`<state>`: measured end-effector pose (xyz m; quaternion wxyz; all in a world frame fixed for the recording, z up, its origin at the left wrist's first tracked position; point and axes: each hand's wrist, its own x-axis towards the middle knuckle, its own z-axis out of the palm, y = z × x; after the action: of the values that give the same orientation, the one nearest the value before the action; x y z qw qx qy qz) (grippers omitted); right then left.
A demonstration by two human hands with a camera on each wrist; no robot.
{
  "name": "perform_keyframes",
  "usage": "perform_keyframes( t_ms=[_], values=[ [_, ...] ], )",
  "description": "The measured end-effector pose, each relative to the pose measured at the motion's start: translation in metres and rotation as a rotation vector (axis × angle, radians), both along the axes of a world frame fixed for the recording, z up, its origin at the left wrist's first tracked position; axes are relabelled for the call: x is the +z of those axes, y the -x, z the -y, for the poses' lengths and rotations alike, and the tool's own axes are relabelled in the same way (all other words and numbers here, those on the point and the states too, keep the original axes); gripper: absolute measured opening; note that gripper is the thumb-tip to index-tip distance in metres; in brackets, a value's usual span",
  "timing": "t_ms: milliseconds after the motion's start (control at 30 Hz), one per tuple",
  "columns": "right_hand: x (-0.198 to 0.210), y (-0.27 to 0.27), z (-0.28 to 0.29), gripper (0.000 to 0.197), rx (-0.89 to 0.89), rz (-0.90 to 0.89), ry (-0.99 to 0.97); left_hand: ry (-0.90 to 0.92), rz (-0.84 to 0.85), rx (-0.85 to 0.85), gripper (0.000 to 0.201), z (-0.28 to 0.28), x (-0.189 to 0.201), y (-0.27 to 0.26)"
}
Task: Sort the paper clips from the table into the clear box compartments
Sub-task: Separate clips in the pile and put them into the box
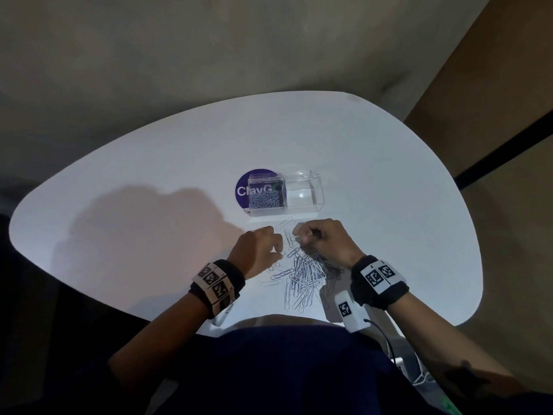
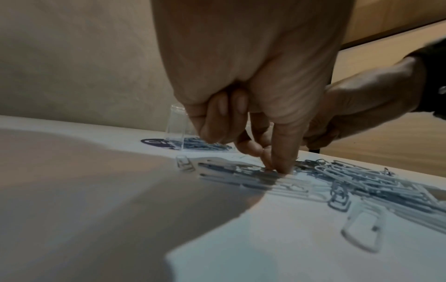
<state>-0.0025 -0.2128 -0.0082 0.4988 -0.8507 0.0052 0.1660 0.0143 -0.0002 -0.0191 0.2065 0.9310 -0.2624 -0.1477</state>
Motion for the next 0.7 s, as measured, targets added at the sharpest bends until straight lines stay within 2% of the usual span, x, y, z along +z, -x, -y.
perform_keyframes(
  t_ms=[67, 133, 267, 400, 467, 567, 700],
  values=[
    [0.003, 0.0, 0.001, 0.012, -0.036, 0.024, 0.023, 0.013, -0.012, 0.032, 0.009, -0.002, -0.001, 0.0],
    [0.005, 0.0, 0.002, 0.022, -0.089, 0.003, 0.013, 0.034, -0.039, 0.057, 0.009, -0.005, -0.003, -0.001],
    [0.006, 0.0, 0.002, 0.028, -0.232, -0.117, -0.168, 0.149, -0.149, 0.069, 0.011, -0.011, -0.005, -0.004],
    [0.01, 0.004, 0.002, 0.038, -0.206, -0.281, -0.395, 0.278, -0.314, 0.125, 0.009, -0.014, 0.001, -0.012],
    [0.004, 0.004, 0.003, 0.033, -0.174, -0.323, -0.423, 0.288, -0.39, 0.163, 0.007, -0.015, 0.005, -0.016],
    [-0.004, 0.004, 0.002, 0.012, -0.117, -0.253, -0.297, 0.279, -0.419, 0.155, 0.006, -0.017, 0.006, -0.017],
    [-0.01, 0.006, -0.004, 0.013, 0.11, 0.029, 0.113, 0.225, -0.361, 0.139, 0.013, -0.02, 0.004, -0.018]
  ],
)
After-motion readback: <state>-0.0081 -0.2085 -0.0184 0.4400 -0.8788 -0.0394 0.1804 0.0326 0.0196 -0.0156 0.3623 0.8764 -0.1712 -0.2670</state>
